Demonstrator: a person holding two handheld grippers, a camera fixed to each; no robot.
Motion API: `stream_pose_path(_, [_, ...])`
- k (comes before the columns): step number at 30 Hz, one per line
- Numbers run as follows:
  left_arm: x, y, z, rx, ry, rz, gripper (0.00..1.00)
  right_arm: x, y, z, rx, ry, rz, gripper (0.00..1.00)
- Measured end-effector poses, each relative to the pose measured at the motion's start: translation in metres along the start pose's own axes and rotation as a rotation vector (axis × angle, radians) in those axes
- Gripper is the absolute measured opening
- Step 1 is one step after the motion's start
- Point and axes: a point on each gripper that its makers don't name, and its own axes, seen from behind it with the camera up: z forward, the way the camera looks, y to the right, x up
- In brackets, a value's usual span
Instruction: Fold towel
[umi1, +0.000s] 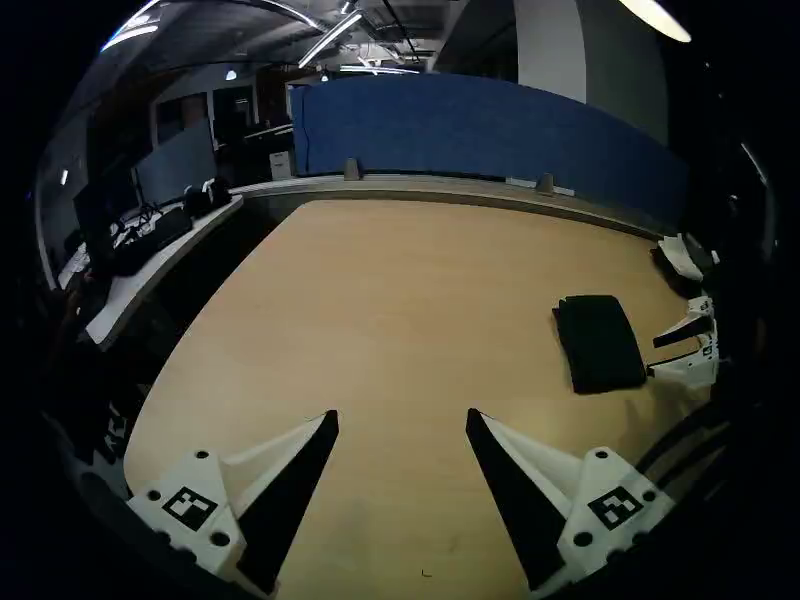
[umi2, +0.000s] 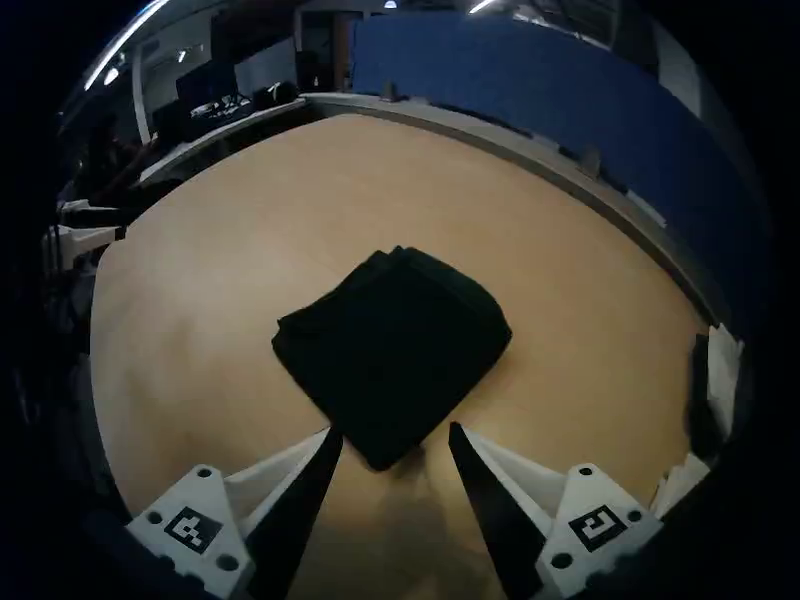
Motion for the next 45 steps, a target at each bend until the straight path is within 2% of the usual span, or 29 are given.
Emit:
stream_pose_path(6, [-0.002,-0.001,0.0,0.002,-0.001,-0.003,0.95,-0.021,-0.006,0.01,0.006,-0.033,0.003,0.82])
stream_pose_path(9, [-0.003,-0.002,0.0,0.005,-0.003,-0.002,0.95,-0.03,-0.009,0.015,0.012,-0.047,0.008,0.77])
stream_pose_path(15, [-0.004,-0.004,-0.001,0.008,-0.004,-0.001,0.95,-0.036,-0.01,0.019,0.01,-0.057,0.023,0.57])
stream_pose_path(20, [-0.003,-0.003,-0.001,0.007,-0.005,-0.001,0.95,-0.035,-0.006,0.021,0.009,-0.06,0.058,0.31])
stream_pose_path(28, [-0.005,-0.002,-0.001,0.006,-0.005,0.004,0.95,-0.032,-0.007,0.02,0.013,-0.051,0.075,0.06])
stream_pose_path(38, [-0.002,-0.002,-0.003,0.008,-0.004,0.007,0.95,-0.019,-0.006,0.012,0.012,-0.019,0.07,0.05])
stream_pose_path(45, [0.004,0.002,-0.003,0.004,0.004,0.01,0.95,0.032,0.003,-0.015,0.002,0.081,0.059,0.04])
